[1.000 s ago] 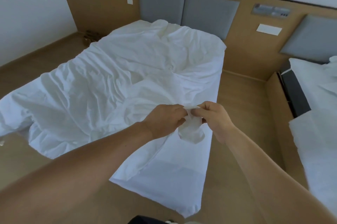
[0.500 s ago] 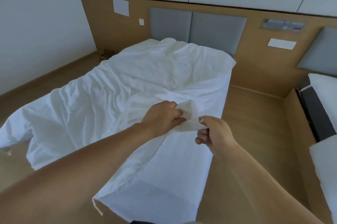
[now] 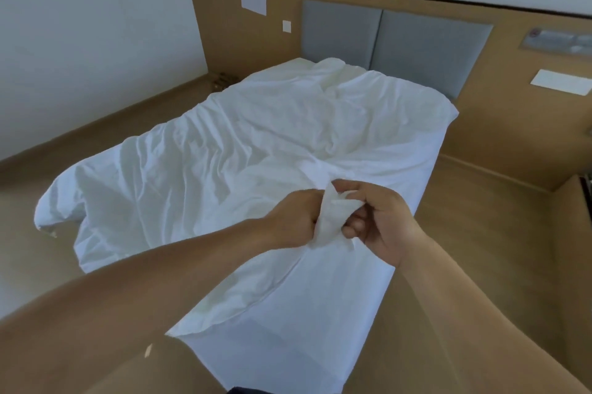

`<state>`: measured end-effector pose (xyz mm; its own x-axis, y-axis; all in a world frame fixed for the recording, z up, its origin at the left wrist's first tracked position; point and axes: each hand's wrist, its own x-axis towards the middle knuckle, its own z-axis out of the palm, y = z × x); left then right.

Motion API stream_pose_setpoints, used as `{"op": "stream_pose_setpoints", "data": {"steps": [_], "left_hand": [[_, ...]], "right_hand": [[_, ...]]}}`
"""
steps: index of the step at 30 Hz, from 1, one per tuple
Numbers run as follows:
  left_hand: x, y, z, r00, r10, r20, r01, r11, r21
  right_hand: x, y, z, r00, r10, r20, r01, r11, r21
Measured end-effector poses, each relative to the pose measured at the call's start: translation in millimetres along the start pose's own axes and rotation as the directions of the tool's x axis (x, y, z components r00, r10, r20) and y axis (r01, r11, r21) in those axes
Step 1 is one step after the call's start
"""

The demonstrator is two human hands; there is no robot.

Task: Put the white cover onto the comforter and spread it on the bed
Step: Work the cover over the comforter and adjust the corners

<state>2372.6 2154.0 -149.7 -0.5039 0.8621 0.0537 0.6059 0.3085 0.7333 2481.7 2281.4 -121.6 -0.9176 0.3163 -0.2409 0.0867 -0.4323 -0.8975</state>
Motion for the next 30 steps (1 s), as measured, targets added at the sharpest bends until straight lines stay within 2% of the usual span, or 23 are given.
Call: {"op": "stream_pose_setpoints", "data": {"steps": [2,5,6,9,10,12,14,15,18,22,24,27,30], "left_hand": [[-9,-21,-10,0.997,0.076,-0.009,-0.076,0.997,-0.023],[-9,-40,-28,0.993,0.106,-0.044,-0.106,0.994,-0.006],[-10,-42,-32,0.994,0.101,-0.037,-0.103,0.994,-0.033],[-11,-41,-38,0.993,0.107,-0.056,-0.113,0.987,-0.113],[-11,-42,-40,0.990,0.093,-0.104,-0.108,0.983,-0.150],[-8,-45,-48,0.977,0.054,-0.207,-0.091,0.981,-0.171],[-4,-47,-59,0.976,0.076,-0.204,-0.109,0.982,-0.157],[-4,-45,-64,0.979,0.110,-0.173,-0.136,0.980,-0.145],[-3,-47,-71,0.976,0.180,-0.127,-0.194,0.975,-0.108],[-6,-54,-74,0.983,0.162,-0.082,-0.173,0.974,-0.148],[-12,-53,-77,0.984,0.162,-0.074,-0.173,0.968,-0.183],[-18,-55,-81,0.988,0.126,-0.090,-0.141,0.974,-0.180],[-22,-63,-78,0.994,0.082,-0.072,-0.093,0.981,-0.171]], "right_hand": [[5,7,4,0.993,-0.054,-0.105,0.047,0.997,-0.065],[9,14,10,0.963,-0.145,-0.225,0.153,0.988,0.017],[9,14,13,0.965,-0.173,-0.197,0.186,0.981,0.048],[7,12,26,0.972,-0.234,-0.027,0.234,0.972,-0.002],[9,13,30,0.972,-0.232,-0.036,0.232,0.973,0.000],[18,18,32,0.968,-0.207,-0.141,0.212,0.977,0.022],[27,27,29,0.953,-0.220,-0.207,0.180,0.964,-0.197],[30,32,29,0.960,-0.220,-0.176,0.159,0.939,-0.306],[36,45,35,0.984,-0.172,-0.041,0.142,0.909,-0.392],[48,47,38,0.963,-0.233,-0.135,0.106,0.789,-0.605],[52,41,37,0.952,-0.262,-0.161,0.127,0.812,-0.569],[52,24,35,0.966,-0.246,-0.085,0.181,0.869,-0.460],[61,10,36,0.955,-0.285,-0.078,0.214,0.848,-0.485]]}}
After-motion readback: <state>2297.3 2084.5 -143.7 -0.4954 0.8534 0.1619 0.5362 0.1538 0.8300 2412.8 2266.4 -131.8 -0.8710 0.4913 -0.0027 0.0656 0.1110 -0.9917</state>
